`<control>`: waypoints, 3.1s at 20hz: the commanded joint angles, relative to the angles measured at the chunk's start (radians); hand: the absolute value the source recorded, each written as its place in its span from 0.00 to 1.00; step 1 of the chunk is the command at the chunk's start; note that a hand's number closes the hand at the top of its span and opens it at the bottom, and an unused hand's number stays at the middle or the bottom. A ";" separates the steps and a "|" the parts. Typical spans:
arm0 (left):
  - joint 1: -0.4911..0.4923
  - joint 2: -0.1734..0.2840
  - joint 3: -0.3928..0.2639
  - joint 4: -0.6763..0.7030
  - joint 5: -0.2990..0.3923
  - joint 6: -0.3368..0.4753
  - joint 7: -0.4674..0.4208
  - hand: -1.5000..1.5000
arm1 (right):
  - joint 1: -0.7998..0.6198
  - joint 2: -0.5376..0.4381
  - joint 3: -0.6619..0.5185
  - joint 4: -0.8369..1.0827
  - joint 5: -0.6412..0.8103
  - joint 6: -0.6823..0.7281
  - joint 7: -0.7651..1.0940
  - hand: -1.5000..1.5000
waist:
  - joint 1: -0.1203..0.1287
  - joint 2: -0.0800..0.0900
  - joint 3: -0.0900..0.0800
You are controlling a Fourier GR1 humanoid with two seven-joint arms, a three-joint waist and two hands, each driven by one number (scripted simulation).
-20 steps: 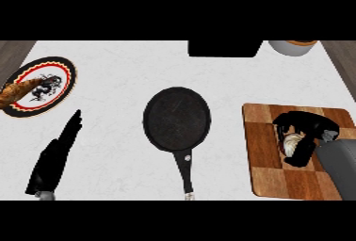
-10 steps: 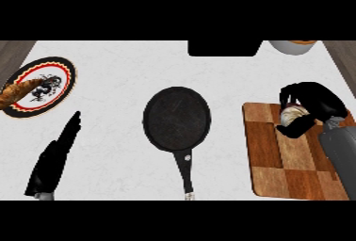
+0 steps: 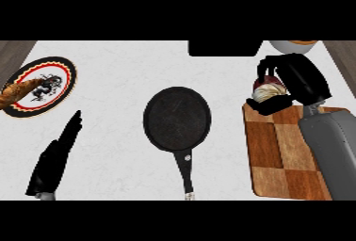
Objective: Pick the cupcake from the cutting board and place it in the pan
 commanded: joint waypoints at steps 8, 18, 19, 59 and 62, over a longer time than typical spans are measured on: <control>-0.020 -0.016 0.006 0.014 -0.010 -0.010 0.006 0.50 | -0.236 0.286 0.044 0.175 -0.028 0.025 0.125 1.00 | 0.011 0.004 0.000; -0.072 -0.026 -0.005 0.063 -0.028 -0.022 -0.018 0.50 | -0.447 0.362 0.245 0.598 -0.201 -0.142 0.212 1.00 | 0.048 0.012 0.000; -0.074 -0.020 -0.004 0.049 -0.025 -0.029 -0.004 0.50 | -0.408 0.363 0.292 0.640 -0.210 -0.206 0.191 1.00 | 0.061 0.015 0.000; -0.042 -0.023 0.020 0.026 -0.027 -0.038 -0.009 0.50 | -0.383 0.083 -0.042 1.004 -1.003 -0.192 -0.360 0.00 | 0.026 0.014 0.001; -0.039 -0.023 0.022 0.069 -0.040 -0.031 -0.044 0.50 | -0.412 -0.043 -0.069 1.051 -1.012 -0.087 -0.353 0.00 | 0.034 0.020 0.002</control>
